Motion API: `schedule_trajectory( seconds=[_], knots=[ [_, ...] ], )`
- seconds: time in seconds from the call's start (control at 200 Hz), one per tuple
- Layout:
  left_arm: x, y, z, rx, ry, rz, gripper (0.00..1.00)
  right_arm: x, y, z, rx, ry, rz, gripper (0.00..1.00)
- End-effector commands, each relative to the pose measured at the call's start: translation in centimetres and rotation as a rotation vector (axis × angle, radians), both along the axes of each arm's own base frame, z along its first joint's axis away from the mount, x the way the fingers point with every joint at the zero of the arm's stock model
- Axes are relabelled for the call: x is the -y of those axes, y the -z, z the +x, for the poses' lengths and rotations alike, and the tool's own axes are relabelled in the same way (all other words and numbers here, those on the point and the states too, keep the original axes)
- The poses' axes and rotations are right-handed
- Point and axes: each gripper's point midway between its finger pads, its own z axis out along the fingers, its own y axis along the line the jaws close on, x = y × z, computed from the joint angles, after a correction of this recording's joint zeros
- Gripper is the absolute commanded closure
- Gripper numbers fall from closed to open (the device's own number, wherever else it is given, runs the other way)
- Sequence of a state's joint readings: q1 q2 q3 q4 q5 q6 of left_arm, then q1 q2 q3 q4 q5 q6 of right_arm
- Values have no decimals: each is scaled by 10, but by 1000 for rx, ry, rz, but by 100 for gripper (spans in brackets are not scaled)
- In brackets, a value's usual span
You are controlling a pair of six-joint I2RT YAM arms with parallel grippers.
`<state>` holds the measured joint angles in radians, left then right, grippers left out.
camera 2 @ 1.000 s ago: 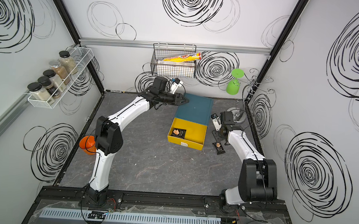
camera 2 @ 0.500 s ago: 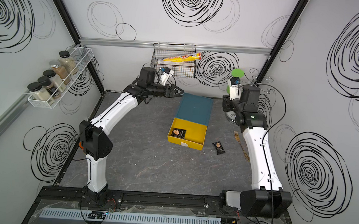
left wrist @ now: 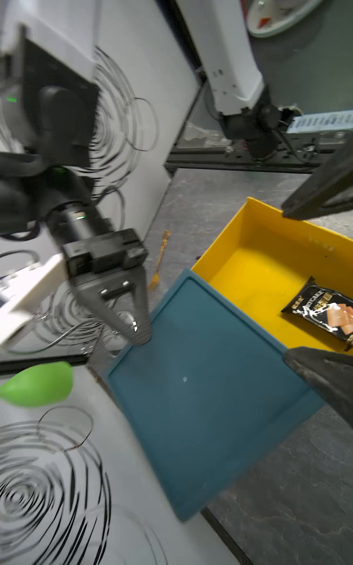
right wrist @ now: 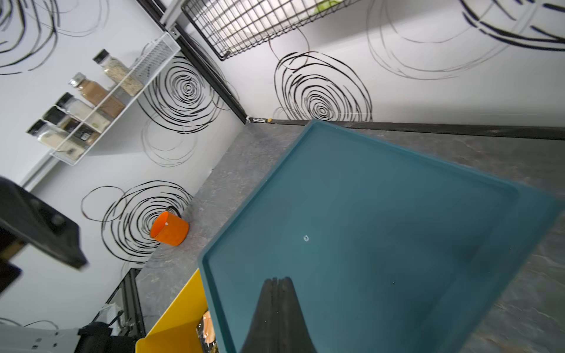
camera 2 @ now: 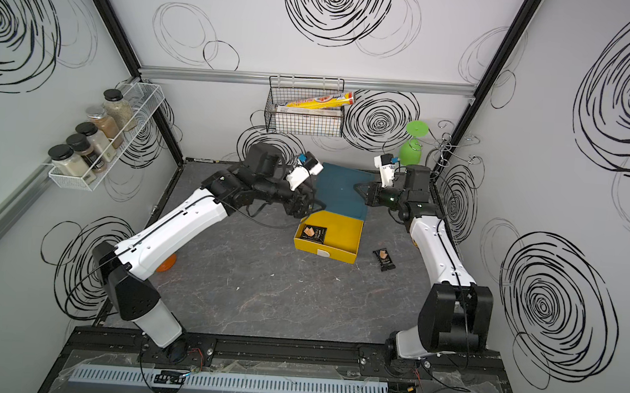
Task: Take the cookies out of the drawer
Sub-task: Pick up the cookie from the drawer.
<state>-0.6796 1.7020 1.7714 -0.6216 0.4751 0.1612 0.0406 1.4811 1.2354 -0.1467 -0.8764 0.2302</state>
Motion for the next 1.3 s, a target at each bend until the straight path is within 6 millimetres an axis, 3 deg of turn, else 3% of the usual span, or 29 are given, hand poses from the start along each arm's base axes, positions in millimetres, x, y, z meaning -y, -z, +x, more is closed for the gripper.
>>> schedule_trajectory(
  seconds=[0.0, 0.195, 0.35, 0.576, 0.686, 0.806, 0.946, 1.121, 1.297],
  knots=[
    [-12, 33, 16, 103, -24, 218, 25, -10, 2, -1, 15, -59, 39, 100],
    [5, 57, 20, 150, 1, 368, 25, -8, 30, 9, -48, -44, 9, 100],
    [3, 88, 27, 191, 7, 519, 23, -10, 35, 15, -56, -23, -14, 100],
    [1, 96, 21, 284, 85, 636, 5, -18, 38, 19, -34, -15, -74, 100],
    [-1, 103, 19, 299, 144, 663, 4, -21, 49, 20, -49, -18, -83, 100],
    [9, 93, 14, 294, 226, 597, 4, -22, 56, 23, -60, -19, -93, 100],
    [4, 91, 6, 254, 301, 555, 4, -23, 59, 29, -69, -16, -109, 100],
    [5, 69, -9, 273, 342, 488, 6, -21, 66, 34, -84, 0, -138, 100],
    [7, 51, -36, 301, 394, 428, 8, -20, 73, 35, -101, 5, -144, 100]
  ],
)
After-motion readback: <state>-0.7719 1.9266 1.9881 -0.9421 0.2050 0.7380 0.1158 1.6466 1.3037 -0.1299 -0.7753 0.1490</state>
